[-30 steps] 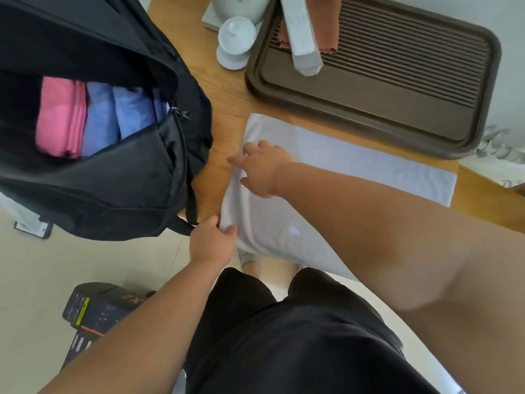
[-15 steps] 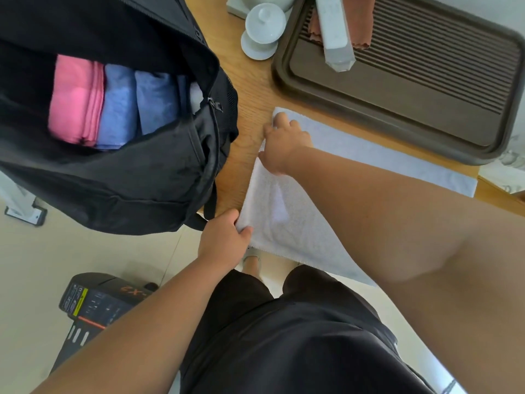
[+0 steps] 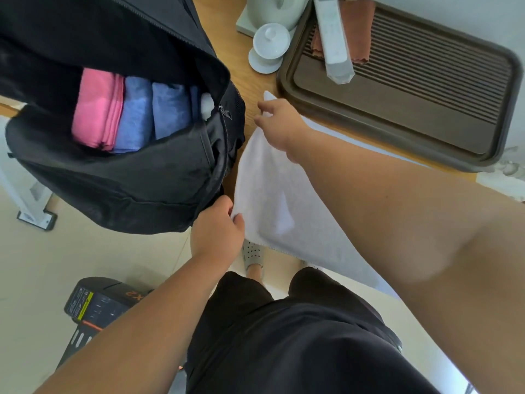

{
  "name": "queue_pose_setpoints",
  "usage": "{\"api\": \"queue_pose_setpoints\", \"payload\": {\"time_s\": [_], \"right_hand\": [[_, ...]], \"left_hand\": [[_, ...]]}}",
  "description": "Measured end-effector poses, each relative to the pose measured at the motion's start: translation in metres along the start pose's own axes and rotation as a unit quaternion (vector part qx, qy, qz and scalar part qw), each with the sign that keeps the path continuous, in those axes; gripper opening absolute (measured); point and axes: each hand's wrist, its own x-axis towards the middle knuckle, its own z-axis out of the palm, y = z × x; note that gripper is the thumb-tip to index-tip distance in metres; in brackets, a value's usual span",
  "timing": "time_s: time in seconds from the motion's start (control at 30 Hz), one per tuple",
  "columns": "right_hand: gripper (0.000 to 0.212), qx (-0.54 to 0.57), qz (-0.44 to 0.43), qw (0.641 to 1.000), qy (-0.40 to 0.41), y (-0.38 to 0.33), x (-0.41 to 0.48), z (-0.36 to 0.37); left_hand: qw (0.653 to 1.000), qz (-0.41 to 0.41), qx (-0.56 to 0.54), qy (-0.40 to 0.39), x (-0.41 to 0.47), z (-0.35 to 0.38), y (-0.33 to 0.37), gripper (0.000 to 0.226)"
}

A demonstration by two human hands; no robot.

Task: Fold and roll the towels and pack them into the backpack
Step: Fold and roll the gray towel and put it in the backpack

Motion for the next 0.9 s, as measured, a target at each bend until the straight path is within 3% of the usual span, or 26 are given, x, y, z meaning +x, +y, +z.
{"api": "queue_pose_setpoints", "payload": {"time_s": [0.17, 0.33, 0.6, 0.77, 0.9], "right_hand": [[0.039, 0.114, 0.032, 0.993, 0.018, 0.011, -0.02, -0.023], [0.028, 0.191, 0.041, 0.979, 0.065, 0.042, -0.061, -0.075], [0.02, 0.259, 0.054, 0.956, 0.127, 0.119, -0.115, -0.146], [0.019, 0.301, 0.053, 0.94, 0.152, 0.167, -0.141, -0.186], [0.02, 0.315, 0.076, 0.931, 0.17, 0.209, -0.157, -0.203]], "left_hand": [[0.996, 0.073, -0.043, -0.013, -0.008, -0.006, 0.02, 0.029], [0.971, 0.166, -0.095, -0.14, -0.031, 0.013, 0.058, 0.041], [0.939, 0.218, -0.049, -0.263, -0.067, 0.075, 0.122, 0.029], [0.922, 0.243, -0.04, -0.298, -0.096, 0.109, 0.163, 0.041], [0.919, 0.239, -0.02, -0.314, -0.11, 0.137, 0.18, 0.037]]}}
